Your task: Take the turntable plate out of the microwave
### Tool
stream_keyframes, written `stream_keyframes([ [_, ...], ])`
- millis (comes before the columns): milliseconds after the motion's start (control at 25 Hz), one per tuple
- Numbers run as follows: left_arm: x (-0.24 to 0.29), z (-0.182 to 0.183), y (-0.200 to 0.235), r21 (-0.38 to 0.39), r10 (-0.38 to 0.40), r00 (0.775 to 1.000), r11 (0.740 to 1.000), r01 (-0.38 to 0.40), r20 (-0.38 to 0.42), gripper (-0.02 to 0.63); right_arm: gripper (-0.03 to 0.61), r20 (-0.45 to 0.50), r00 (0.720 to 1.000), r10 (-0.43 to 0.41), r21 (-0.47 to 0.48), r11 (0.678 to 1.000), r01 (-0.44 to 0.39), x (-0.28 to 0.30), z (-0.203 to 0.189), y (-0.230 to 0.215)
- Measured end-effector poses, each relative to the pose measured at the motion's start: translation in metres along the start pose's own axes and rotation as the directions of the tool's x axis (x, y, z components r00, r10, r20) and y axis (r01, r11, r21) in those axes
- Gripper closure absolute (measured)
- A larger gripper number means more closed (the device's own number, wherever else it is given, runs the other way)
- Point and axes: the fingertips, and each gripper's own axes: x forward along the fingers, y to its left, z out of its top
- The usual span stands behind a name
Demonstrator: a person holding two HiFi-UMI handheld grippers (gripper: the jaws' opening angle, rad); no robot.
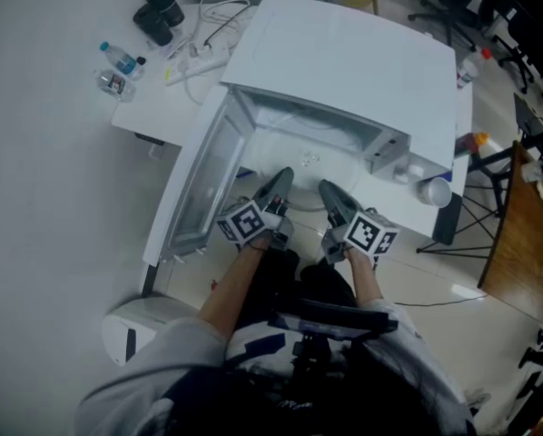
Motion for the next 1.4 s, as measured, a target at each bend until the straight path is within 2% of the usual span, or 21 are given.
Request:
stream_keyframes([
  [240, -0.015, -0.002, -0.012, 0.014, -0.002, 0.999, 1.000, 0.001, 0.049, 0.540, 0.475, -0.022, 0.999, 0.024, -0.058, 0.998, -0.025, -0.011, -0.003, 0.008],
  [720, -0.048, -0.015, -0.037, 0.025, -0.013, 0.989, 1.000, 0.009, 0.145, 0.538, 0.474, -0.076, 0.990, 0.114, -0.071, 0.990, -0.120, -0.037, -0.020, 0.028],
  [920, -0.064, -0.024, -0.054, 0.042, 0.013, 0.983, 0.999, -0.021, 0.182, 0.538, 0.474, -0.089, 0.986, 0.141, -0.103, 0.983, -0.150, -0.056, -0.021, 0.038],
  [1200, -0.083, -0.046, -0.073, 0.032, 0.026, 0.978, 0.999, -0.034, 0.206, 0.539, 0.472, -0.116, 0.979, 0.166, -0.110, 0.978, -0.178, -0.086, -0.031, 0.042],
  [1400, -0.091, -0.050, -0.086, 0.046, 0.008, 0.975, 0.999, -0.018, 0.222, 0.539, 0.472, -0.107, 0.976, 0.191, -0.125, 0.971, -0.203, -0.098, -0.031, 0.051],
])
